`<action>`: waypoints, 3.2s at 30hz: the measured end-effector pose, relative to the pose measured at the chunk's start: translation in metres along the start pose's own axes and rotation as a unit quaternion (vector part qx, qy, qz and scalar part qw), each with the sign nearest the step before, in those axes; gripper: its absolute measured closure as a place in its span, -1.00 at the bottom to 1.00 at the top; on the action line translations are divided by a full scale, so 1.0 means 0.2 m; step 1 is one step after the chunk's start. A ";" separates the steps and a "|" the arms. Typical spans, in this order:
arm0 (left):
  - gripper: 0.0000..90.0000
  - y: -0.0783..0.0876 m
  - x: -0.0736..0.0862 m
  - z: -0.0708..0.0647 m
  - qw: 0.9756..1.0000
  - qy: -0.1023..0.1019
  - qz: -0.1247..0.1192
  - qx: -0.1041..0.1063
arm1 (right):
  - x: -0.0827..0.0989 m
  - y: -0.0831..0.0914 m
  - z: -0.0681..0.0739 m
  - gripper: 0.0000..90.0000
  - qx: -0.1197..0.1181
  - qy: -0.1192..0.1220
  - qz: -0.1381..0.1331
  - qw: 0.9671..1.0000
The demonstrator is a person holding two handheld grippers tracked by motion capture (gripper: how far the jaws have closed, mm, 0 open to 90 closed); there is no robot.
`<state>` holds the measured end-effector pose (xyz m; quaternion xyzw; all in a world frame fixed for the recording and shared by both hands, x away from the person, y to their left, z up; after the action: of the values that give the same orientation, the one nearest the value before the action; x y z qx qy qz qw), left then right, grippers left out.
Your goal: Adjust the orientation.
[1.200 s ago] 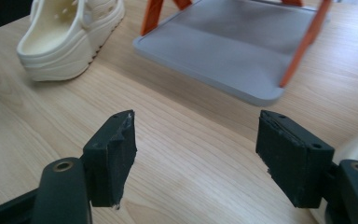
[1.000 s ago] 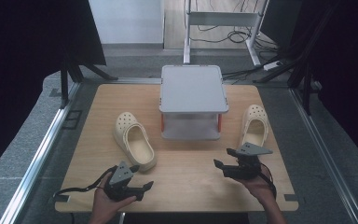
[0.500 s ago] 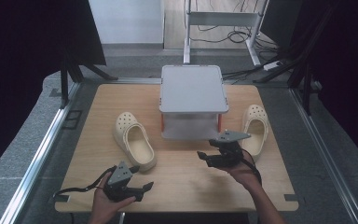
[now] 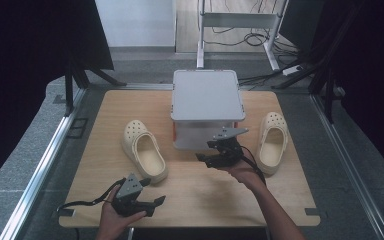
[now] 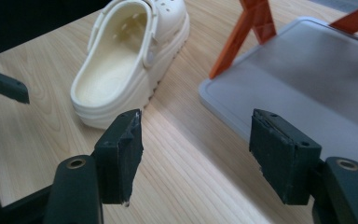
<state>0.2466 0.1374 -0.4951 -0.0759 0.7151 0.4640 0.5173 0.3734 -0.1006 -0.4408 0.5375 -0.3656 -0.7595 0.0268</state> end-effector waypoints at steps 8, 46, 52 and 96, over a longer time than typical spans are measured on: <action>-0.50 0.00 0.00 0.00 1.000 -0.002 0.002 0.000 | -0.06 -0.13 0.02 -0.20 -0.013 0.005 0.016 1.000; -0.50 0.01 0.00 0.00 1.000 -0.005 0.000 0.003 | -0.21 -0.60 0.10 -0.10 -0.069 0.010 0.048 0.996; -0.49 0.00 0.00 0.00 1.000 -0.006 0.002 0.004 | -0.24 -0.65 0.11 -0.09 -0.059 0.016 0.055 0.997; -0.49 0.02 0.01 0.01 1.000 -0.013 0.002 0.001 | -0.31 -0.99 0.09 0.63 -0.012 -0.020 0.147 0.989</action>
<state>0.2448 0.1406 -0.4940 -0.0678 0.7091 0.4652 0.5254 0.4538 0.0805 -0.5033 0.4617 -0.4319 -0.7625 0.1374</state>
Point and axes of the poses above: each handheld gripper's, and its own axes: y roughly backward along the jaws, x roughly out of its underside, z roughly to its left, the point moved 5 cm from there along -y, roughly forward along the jaws, and after that the axes turned 6 degrees about -x, right-handed, at the moved point
